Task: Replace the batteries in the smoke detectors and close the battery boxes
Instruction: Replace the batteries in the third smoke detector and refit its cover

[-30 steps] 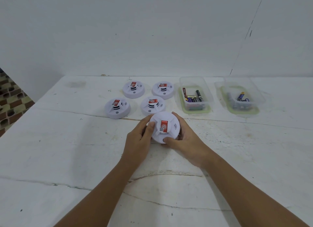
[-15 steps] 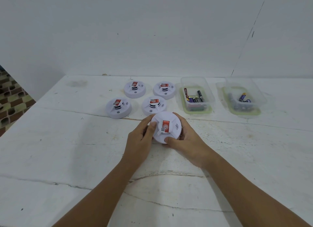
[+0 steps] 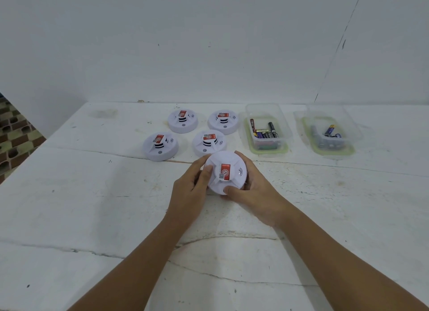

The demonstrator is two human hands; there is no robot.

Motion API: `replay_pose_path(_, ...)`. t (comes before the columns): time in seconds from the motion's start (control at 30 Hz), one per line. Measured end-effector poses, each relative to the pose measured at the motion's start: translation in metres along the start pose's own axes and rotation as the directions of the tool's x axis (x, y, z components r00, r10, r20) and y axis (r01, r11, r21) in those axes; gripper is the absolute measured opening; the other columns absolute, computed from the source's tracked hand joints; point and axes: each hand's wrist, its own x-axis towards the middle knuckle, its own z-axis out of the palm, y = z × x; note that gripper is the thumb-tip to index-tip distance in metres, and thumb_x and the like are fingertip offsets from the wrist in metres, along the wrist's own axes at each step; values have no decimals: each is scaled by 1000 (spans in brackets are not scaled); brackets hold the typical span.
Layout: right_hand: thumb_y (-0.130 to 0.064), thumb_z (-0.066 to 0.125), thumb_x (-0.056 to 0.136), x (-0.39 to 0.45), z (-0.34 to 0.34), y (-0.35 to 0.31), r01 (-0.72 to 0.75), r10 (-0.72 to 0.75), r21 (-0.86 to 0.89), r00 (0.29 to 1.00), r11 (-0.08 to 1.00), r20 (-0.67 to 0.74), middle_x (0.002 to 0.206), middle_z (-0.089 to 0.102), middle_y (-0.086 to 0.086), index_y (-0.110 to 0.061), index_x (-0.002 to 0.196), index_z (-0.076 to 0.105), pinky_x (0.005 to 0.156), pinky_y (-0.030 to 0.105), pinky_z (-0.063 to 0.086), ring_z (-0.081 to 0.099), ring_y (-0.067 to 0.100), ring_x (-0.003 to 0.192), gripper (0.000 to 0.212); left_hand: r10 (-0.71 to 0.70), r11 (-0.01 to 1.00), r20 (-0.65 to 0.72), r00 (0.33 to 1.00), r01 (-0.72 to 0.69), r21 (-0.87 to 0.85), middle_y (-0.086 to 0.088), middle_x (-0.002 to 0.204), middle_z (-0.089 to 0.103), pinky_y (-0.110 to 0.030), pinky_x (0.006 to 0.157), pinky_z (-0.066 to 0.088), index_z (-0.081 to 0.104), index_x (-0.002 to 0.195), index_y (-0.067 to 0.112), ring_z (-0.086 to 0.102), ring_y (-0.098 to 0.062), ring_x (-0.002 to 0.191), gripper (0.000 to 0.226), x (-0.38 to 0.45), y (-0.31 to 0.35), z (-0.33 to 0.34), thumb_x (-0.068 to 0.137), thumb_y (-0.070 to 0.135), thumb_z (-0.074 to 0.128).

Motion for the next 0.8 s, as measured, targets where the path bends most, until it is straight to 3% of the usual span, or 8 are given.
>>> replay_pose_path(0.17, 12, 58, 95, 2, 1, -2, -62, 61, 115, 998, 991, 8, 146, 61, 1, -32, 162, 26, 103, 52, 55, 65, 27, 128, 86, 4, 1000, 1, 1000, -4, -10, 24, 121, 72, -14, 92, 53, 64, 134, 41, 65, 4, 114, 29, 0, 2, 1, 109, 38, 50)
replay_pose_path(0.33, 4, 70, 87, 2, 1, -1, -52, 53, 74, 999, 996, -3, 145, 61, -1, -31, 160, 30, 104, 54, 55, 63, 27, 130, 90, -1, 1000, -8, 1000, 1, -15, 25, 117, 73, -12, 89, 52, 64, 129, 46, 66, 4, 112, 26, 0, 3, 0, 109, 37, 50)
replay_pose_path(0.53, 0, 71, 86, 1, 0, -1, -24, 25, 6, 1000, 1000, -4, 146, 60, -1, -29, 159, 32, 108, 58, 51, 60, 24, 134, 87, 2, 1000, 7, 1000, -2, -7, 19, 121, 73, -18, 92, 55, 64, 137, 36, 67, 1, 113, 32, 1, 0, 1, 109, 38, 50)
replay_pose_path(0.8, 0, 71, 85, 2, 0, 1, -23, 23, -11, 1000, 1000, -7, 144, 60, -3, -32, 157, 33, 106, 56, 53, 61, 23, 132, 87, 9, 1000, 1, 1000, -9, -1, 20, 117, 74, -13, 86, 53, 64, 135, 39, 67, 2, 111, 30, 0, 1, 0, 109, 38, 50)
